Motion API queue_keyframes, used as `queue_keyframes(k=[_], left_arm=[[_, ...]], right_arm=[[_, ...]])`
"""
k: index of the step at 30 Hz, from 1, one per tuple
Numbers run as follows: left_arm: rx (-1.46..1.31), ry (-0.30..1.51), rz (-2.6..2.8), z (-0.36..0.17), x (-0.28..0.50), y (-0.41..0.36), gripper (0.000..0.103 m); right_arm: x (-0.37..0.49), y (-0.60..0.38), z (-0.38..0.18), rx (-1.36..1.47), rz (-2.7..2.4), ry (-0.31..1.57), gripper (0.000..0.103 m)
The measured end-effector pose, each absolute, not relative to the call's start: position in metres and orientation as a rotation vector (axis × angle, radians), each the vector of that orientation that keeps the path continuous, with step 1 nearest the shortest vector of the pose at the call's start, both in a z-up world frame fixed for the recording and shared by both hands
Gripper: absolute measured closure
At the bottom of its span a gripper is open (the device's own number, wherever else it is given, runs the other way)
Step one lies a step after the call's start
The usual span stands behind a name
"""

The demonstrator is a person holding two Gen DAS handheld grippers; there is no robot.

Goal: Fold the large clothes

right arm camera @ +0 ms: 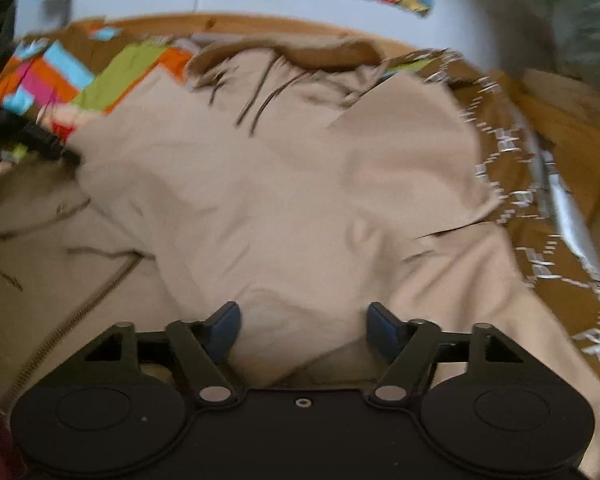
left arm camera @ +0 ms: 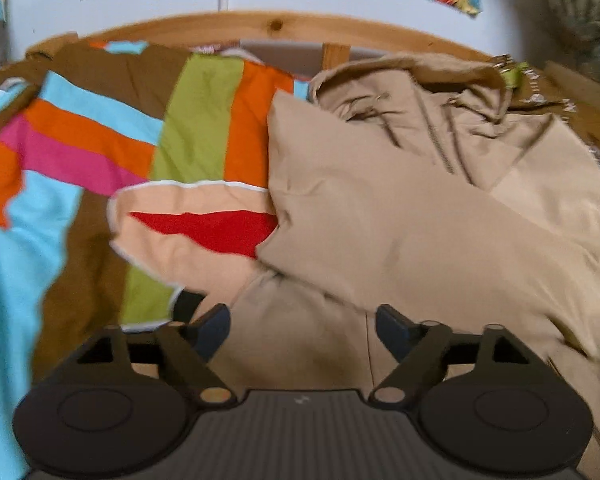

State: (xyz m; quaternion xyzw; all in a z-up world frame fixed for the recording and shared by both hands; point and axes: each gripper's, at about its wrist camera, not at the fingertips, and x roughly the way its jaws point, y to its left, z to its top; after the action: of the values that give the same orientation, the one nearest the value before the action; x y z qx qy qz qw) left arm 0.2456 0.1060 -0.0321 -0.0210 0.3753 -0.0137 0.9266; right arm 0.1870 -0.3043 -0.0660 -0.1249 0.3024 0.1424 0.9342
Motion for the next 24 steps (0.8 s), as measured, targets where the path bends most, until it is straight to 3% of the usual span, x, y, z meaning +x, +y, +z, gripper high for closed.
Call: queue_keyframes(k=[5, 9, 13, 20, 24], left_arm=[[0.020, 0.797, -0.095, -0.005, 0.182, 0.113, 0.001], [0.062, 0.840, -0.150, 0.001, 0.136, 0.109, 0.001], [0.075, 0.873, -0.191, -0.015, 0.107, 0.091, 0.001], [0.347, 0.828, -0.295, -0.028, 0.087, 0.047, 0.001], [0.324, 0.859, -0.283, -0.033, 0.088, 0.049, 0.001]], right_arm=[[0.153, -0.326, -0.039, -0.220, 0.250, 0.565, 0.014], [0.108, -0.348, -0.021, -0.236, 0.246, 0.557, 0.001], [0.075, -0.354, -0.020, -0.356, 0.285, 0.619, 0.001], [0.074, -0.315, -0.043, -0.511, 0.399, 0.725, 0.001], [0.074, -0.275, -0.063, -0.647, 0.494, 0.739, 0.001]])
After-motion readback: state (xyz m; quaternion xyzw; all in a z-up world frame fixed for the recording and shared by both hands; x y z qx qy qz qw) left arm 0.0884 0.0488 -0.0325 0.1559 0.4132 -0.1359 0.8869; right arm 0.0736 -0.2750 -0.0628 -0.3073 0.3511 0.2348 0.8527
